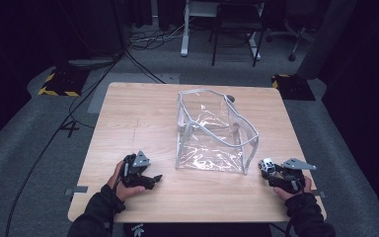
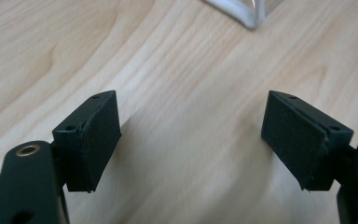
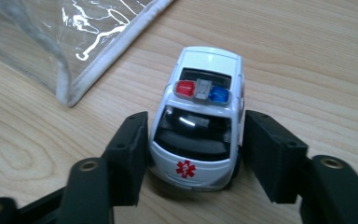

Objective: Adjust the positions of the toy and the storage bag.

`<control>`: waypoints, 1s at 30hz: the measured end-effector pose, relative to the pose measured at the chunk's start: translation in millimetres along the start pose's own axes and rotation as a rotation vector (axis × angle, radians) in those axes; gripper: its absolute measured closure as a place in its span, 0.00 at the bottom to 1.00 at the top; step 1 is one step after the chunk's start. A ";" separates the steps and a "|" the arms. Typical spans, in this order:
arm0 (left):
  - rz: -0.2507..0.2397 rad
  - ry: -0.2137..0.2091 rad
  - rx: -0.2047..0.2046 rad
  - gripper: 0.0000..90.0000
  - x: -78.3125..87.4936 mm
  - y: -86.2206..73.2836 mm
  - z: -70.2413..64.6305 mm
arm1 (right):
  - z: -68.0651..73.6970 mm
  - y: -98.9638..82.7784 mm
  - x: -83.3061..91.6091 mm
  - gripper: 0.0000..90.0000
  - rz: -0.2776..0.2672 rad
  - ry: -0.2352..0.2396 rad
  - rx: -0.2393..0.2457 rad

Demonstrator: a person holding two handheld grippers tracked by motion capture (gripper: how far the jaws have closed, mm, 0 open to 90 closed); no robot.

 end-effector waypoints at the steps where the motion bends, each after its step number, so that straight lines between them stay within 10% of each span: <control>1: -0.002 0.007 0.007 0.22 3.5 -3.2 -0.2 | -0.4 0.1 -0.1 0.49 -0.003 -0.001 -0.001; 30: 0.005 0.066 0.040 0.19 19.5 -18.2 0.5 | -3.0 17.0 7.3 0.53 -0.122 0.057 0.004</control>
Point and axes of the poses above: each handheld gripper's, and its own axes: x roughly backward along the jaws, y roughly out of its top, z roughly to its left, the point moved 5 cm from there along -x, roughly forward along the jaws, and after that the axes turned 4 degrees about -z, right-handed, at the moved point
